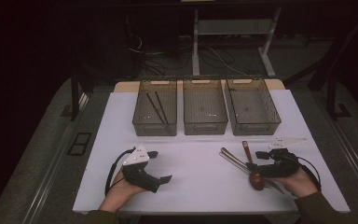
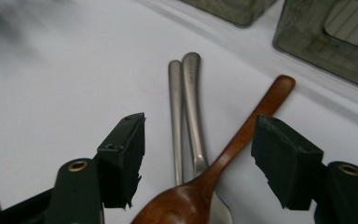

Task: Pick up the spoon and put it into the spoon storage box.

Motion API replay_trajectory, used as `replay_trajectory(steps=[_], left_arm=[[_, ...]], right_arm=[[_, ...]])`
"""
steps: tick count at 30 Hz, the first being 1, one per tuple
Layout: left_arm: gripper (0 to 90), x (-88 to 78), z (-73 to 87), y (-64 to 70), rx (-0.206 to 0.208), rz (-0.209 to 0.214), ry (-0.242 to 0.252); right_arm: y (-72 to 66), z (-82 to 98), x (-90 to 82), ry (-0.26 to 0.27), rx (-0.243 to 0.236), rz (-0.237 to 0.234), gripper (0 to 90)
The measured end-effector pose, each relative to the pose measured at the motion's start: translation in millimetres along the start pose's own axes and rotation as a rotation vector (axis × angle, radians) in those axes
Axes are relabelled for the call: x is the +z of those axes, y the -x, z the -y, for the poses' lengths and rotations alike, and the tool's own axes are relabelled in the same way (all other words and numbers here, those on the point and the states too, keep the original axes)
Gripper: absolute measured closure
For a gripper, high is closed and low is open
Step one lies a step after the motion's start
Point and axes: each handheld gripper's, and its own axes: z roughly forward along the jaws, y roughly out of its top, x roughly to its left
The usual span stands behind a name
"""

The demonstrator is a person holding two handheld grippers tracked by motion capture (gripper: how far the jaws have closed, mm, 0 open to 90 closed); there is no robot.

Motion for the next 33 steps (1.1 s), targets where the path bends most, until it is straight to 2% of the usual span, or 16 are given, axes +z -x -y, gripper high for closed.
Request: replay_trajectory(steps=[2, 10, 15, 18, 24, 33], left_arm=[[0.0, -0.2, -0.1, 0.2, 0.0, 0.0, 0.001], [0.0, 0.8, -0.1, 0.5, -0.001, 0.0, 0.002], [0.0, 1.2, -0.1, 0.6, -0.003, 0.0, 0.0], [0.0, 1.9, -0.2, 0.9, 0.0, 0.001, 0.002], [0.0, 1.5, -0.2, 0.8, -0.002, 0.0, 0.0], [0.0, 1.8, -0.3, 0.9, -0.001, 0.001, 0.002]], right_arm=[[3.8, 0.5, 2.7, -0.004, 0.001, 0.018, 43.2], [24.7, -3.4, 14.7, -0.03, 0.052, 0.079, 69.6], [34.2, -7.0, 27.3, -0.052, 0.063, 0.13, 81.6], [37.9, -8.3, 33.9, -0.064, 0.074, 0.142, 87.1], [38.2, -12.0, 44.5, -0.083, 0.068, 0.138, 89.6], [29.1, -18.2, 54.0, -0.086, 0.034, 0.092, 89.6]])
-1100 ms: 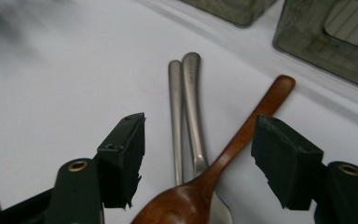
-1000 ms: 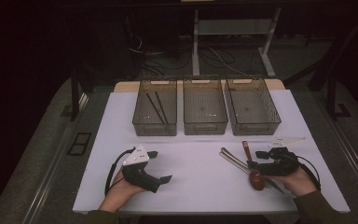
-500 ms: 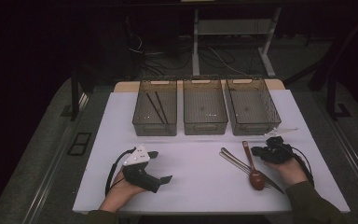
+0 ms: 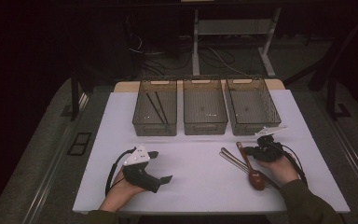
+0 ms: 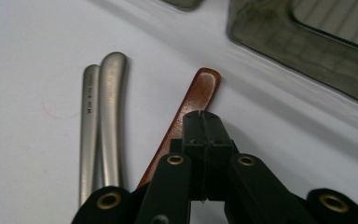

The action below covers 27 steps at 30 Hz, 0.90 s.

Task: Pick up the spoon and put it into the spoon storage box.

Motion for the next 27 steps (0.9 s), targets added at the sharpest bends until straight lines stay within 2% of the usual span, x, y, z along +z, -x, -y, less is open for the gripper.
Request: replay_trajectory(steps=[7, 11, 13, 17, 20, 23, 27], left_arm=[[0.0, -0.6, 0.0, 0.1, -0.003, 0.0, 0.0], [0.0, -1.0, 0.0, 0.0, -0.002, 0.0, 0.003], [0.0, -1.5, 0.1, -0.8, 0.001, 0.0, -0.001], [0.0, -2.0, 0.0, -1.0, -0.001, -0.001, -0.001], [0.0, -2.1, -0.1, -0.7, 0.003, -0.001, -0.002], [0.0, -2.1, 0.0, -0.4, 0.002, 0.0, -0.002], [0.0, -2.0, 0.0, -0.2, 0.003, -0.002, -0.001]], right_arm=[[-9.6, -3.0, 3.1, -0.005, -0.028, -0.029, 87.8], [-6.6, -2.8, -8.2, 0.029, -0.004, -0.053, 74.8], [-6.7, -1.5, -16.9, 0.038, 0.008, -0.072, 64.2], [-9.9, 7.8, -33.9, 0.043, 0.016, -0.112, 52.6], [-15.3, 17.0, -45.4, 0.032, 0.001, -0.128, 47.0], [-21.9, 28.0, -53.6, 0.024, -0.032, -0.125, 43.5], [-27.9, 40.5, -59.6, 0.006, -0.046, -0.121, 42.0]])
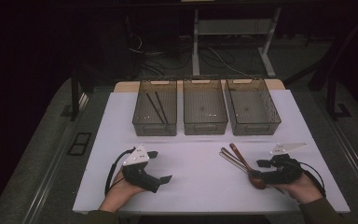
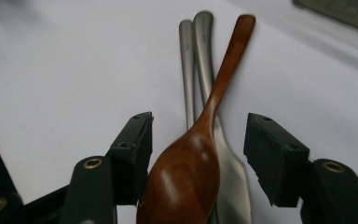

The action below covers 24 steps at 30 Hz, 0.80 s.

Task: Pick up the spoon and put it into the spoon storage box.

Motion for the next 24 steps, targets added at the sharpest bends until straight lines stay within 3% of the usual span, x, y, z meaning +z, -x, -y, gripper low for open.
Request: replay_trajectory(steps=[6, 11, 15, 24], left_arm=[[0.0, 0.0, 0.1, -0.1, -0.002, 0.0, -0.001], [0.0, -0.3, 0.1, -0.2, -0.003, 0.001, -0.001], [0.0, -0.1, 0.2, -0.3, -0.002, -0.001, -0.002], [0.0, -0.4, 0.1, -0.2, -0.002, -0.002, -0.002]], right_arm=[[-2.2, 9.5, -1.7, -0.018, -0.012, 0.028, 40.7], [-2.4, 10.8, 1.7, -0.039, -0.015, 0.022, 39.7], [-3.8, 12.7, 7.0, -0.077, -0.044, 0.022, 40.0], [-9.0, 12.6, 8.6, -0.089, -0.086, 0.025, 42.8]])
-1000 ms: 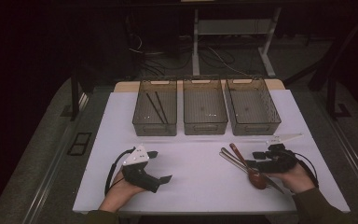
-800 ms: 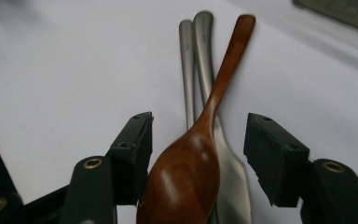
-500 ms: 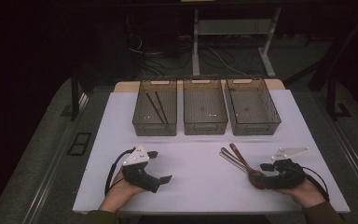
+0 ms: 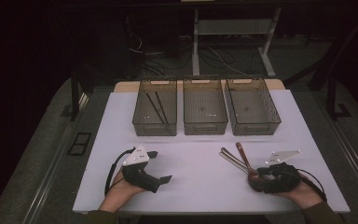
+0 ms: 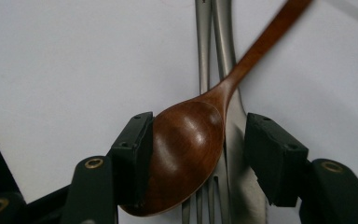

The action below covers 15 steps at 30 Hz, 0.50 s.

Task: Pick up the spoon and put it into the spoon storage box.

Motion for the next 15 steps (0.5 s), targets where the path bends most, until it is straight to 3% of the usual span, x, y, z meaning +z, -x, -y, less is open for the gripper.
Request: replay_trajectory(steps=[6, 10, 15], left_arm=[[0.0, -0.6, 0.0, 0.1, -0.004, -0.003, 0.002], [0.0, -0.6, 0.2, -0.3, -0.003, -0.004, 0.001], [0.0, 0.2, 0.2, 0.3, 0.0, -0.002, 0.002]], right_arm=[[-1.4, -2.0, -6.2, 0.034, 0.011, -0.017, 39.3], [-5.7, -1.5, -4.9, 0.011, 0.008, -0.027, 35.0], [-9.5, -0.2, -1.4, -0.01, -0.015, 0.004, 33.9]])
